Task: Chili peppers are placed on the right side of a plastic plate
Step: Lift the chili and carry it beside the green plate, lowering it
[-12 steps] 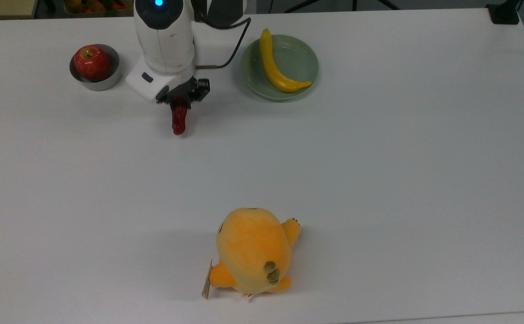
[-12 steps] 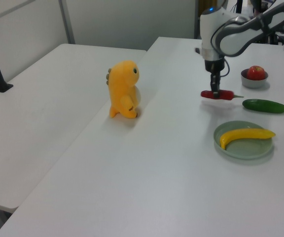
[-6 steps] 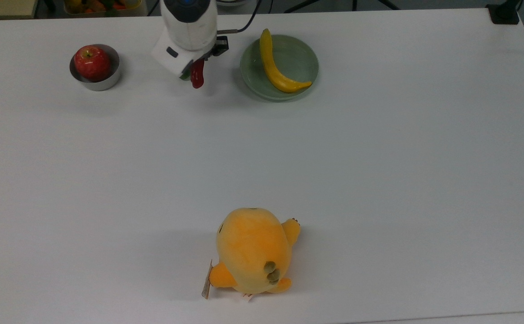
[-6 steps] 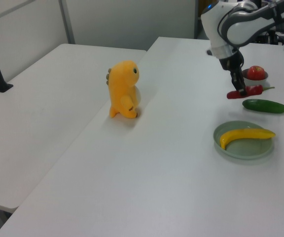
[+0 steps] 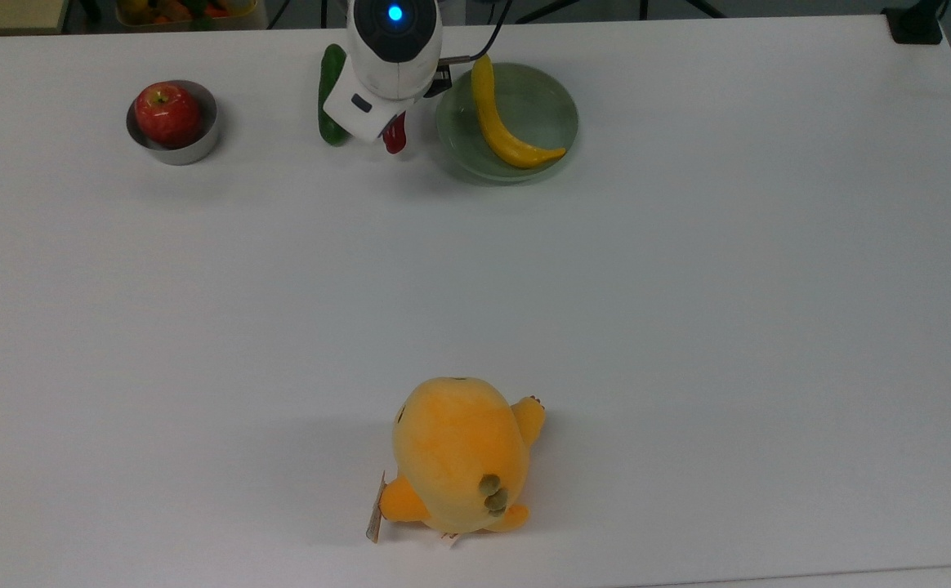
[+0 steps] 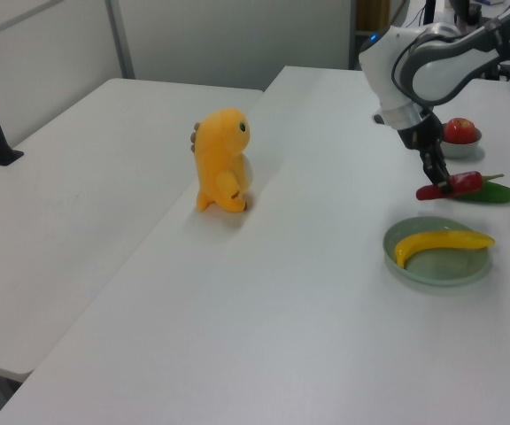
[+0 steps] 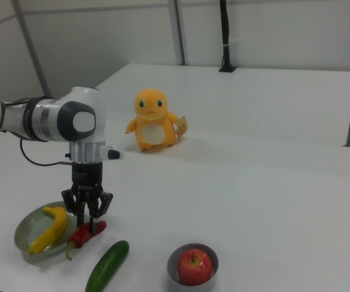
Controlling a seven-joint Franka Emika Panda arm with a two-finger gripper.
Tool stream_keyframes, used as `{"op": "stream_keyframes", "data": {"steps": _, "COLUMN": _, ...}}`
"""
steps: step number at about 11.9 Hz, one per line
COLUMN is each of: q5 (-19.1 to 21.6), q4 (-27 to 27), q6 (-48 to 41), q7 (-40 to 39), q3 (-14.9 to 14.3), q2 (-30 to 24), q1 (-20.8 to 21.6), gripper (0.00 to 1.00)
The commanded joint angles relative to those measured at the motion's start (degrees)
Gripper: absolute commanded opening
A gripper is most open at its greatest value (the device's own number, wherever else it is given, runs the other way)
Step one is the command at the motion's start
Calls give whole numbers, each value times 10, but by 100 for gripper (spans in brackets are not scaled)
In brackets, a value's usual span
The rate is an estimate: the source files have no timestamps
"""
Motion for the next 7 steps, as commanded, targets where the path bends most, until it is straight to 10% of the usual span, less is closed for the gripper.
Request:
{"op": "stream_keyframes", "data": {"steps": 1, "q5": 10, "q4": -49, "q6": 56, "q7": 9, "q3": 18, "q2": -21, "q1": 0, "gripper": 6}}
{"op": "stream_keyframes", "data": {"steps": 4, "q5": 16, "q4": -56, "q6": 69, "q7": 10, "q3": 19, "q2": -21, "q1": 0, "gripper": 24}}
{"op": "stream_keyframes", "data": {"steps": 7, "q5": 30, "q4": -52, "q6": 69, "q7": 9, "q3": 19, "q2": -22, "q1": 0, "gripper": 79}}
